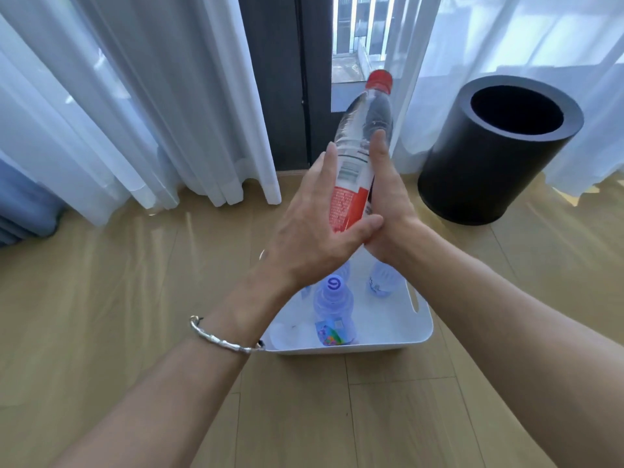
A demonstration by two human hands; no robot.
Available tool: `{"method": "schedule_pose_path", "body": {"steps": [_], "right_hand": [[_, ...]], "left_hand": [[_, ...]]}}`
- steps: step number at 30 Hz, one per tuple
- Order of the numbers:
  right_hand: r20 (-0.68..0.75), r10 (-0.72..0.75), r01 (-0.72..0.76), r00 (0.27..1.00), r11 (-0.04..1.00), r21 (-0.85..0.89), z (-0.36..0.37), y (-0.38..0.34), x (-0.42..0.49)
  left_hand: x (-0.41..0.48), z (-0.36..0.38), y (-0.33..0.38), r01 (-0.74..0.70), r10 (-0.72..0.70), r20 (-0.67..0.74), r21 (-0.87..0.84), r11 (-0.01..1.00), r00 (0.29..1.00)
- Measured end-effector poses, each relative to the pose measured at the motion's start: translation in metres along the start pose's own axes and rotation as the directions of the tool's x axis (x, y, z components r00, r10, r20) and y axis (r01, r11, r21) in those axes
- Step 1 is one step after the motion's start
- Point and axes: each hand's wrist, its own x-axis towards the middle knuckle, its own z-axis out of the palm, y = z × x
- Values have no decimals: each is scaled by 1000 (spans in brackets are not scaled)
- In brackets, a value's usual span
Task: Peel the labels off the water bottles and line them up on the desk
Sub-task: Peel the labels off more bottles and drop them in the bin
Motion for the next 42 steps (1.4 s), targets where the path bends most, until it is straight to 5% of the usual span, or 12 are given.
{"method": "schedule_pose_path", "body": {"steps": [8,18,30,42], "right_hand": [[-107,50,-49,993,999,18,-8,1,7],[-123,15,-17,992,1000,-17,-10,2,10],[-159,-37,20,987,994,-105,-9,7,15],[-191,-20,-6,981,991,-132,-13,11,19]], "left_hand": [[-3,2,-8,-47,41,69,84,995,997],[1,8,-12,-7,8,18,-80,997,1000],[-1,0,-12,-121,120,22,292,949,993],[-2,2,-17,-146,148,14,282,948,989]]}}
